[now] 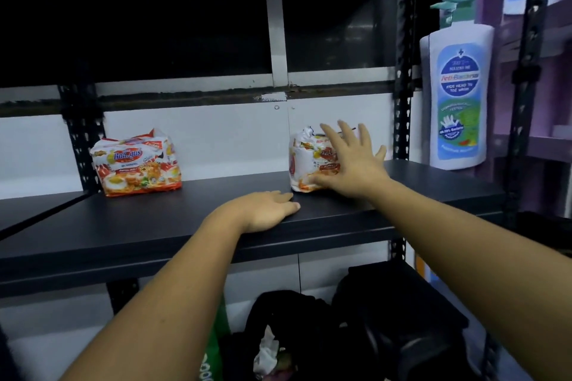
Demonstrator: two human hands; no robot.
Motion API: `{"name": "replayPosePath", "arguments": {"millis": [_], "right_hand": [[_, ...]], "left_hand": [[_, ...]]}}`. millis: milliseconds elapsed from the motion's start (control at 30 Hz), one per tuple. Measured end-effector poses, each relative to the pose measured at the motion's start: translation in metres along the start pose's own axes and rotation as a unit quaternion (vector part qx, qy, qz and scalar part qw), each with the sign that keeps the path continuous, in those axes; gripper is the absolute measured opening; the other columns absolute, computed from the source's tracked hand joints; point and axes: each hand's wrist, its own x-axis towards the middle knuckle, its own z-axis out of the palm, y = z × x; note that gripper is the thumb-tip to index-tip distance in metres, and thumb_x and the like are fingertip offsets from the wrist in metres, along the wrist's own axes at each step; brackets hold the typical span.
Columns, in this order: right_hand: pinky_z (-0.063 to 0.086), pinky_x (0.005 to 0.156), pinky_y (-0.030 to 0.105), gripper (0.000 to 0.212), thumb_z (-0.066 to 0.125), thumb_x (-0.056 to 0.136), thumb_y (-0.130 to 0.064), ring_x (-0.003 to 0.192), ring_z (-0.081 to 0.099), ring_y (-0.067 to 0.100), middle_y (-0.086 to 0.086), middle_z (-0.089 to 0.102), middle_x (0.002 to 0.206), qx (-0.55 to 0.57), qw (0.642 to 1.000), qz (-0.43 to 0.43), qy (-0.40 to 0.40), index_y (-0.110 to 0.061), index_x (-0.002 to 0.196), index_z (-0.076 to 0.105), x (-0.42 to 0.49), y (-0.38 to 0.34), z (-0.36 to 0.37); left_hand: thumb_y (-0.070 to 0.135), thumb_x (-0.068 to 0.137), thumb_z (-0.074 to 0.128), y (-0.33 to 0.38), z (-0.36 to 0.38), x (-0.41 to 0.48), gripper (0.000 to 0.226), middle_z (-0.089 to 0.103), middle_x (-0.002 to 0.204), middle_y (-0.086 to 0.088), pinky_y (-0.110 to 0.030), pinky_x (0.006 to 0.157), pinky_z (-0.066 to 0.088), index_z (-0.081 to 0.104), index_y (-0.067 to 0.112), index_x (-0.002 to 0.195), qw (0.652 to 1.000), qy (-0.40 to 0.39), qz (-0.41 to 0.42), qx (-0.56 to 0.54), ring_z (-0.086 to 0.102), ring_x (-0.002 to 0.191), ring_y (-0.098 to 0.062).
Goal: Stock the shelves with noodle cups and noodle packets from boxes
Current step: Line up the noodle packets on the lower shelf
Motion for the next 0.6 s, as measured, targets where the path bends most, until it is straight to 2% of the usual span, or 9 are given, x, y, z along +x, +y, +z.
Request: {"name": "replayPosePath", "arguments": {"millis": [67,133,267,333,467,600], "right_hand": [[0.008,0.112,0.081,0.108,0.07,0.074,-0.076,0.153,-0.026,0.027,-0.014,-0.008,0.168,0.041,0.999,0.016,-0.03,-0.057,0.154,0.0,0.004,-0.001,0.014],[0.018,0.111,0.08,0.102,0.072,0.077,-0.071,0.152,-0.027,0.027,-0.015,-0.005,0.166,0.045,0.999,0.019,-0.016,-0.056,0.153,0.006,0.004,0.0,0.023],[0.044,0.102,0.068,0.09,0.077,0.081,-0.054,0.15,-0.003,0.035,-0.007,0.016,0.155,0.018,0.999,-0.013,0.038,-0.05,0.149,0.019,0.003,0.006,0.018],[0.05,0.099,0.061,0.086,0.079,0.083,-0.043,0.145,0.008,0.038,0.0,0.025,0.151,0.008,0.998,-0.025,0.052,-0.045,0.15,0.026,0.0,0.006,0.012],[0.048,0.095,0.055,0.076,0.074,0.087,-0.022,0.135,0.022,0.039,0.003,0.033,0.145,0.004,0.994,-0.054,0.099,-0.044,0.147,0.034,-0.009,0.006,0.006],[0.045,0.099,0.057,0.075,0.072,0.086,-0.012,0.136,0.023,0.041,0.006,0.033,0.148,0.008,0.993,-0.038,0.114,-0.041,0.148,0.038,-0.019,0.026,-0.002]], "left_hand": [[0.064,0.103,0.035,-0.004,0.001,0.002,0.063,0.02,0.17,0.012,-0.04,0.129,0.009,0.031,0.039,0.16,1.0,0.013,-0.003,-0.016,0.017,0.157,-0.013],[0.066,0.101,0.037,-0.007,0.001,0.003,0.063,0.023,0.169,0.014,-0.04,0.128,0.009,0.034,0.041,0.159,1.0,0.016,-0.003,-0.02,0.019,0.156,-0.012],[0.067,0.101,0.038,-0.005,0.001,-0.001,0.063,0.026,0.168,0.013,-0.04,0.128,0.011,0.037,0.041,0.157,0.999,0.023,-0.007,-0.023,0.021,0.156,-0.013],[0.066,0.101,0.038,-0.003,0.001,-0.004,0.062,0.027,0.168,0.012,-0.039,0.128,0.012,0.037,0.04,0.157,0.999,0.026,-0.007,-0.023,0.022,0.155,-0.014],[0.065,0.101,0.041,0.001,-0.001,-0.01,0.06,0.029,0.167,0.013,-0.037,0.127,0.013,0.04,0.04,0.156,0.999,0.033,-0.011,-0.027,0.025,0.154,-0.014],[0.066,0.1,0.044,0.0,-0.002,-0.012,0.059,0.034,0.164,0.016,-0.035,0.126,0.016,0.045,0.042,0.153,0.998,0.042,-0.013,-0.043,0.029,0.152,-0.012]]}}
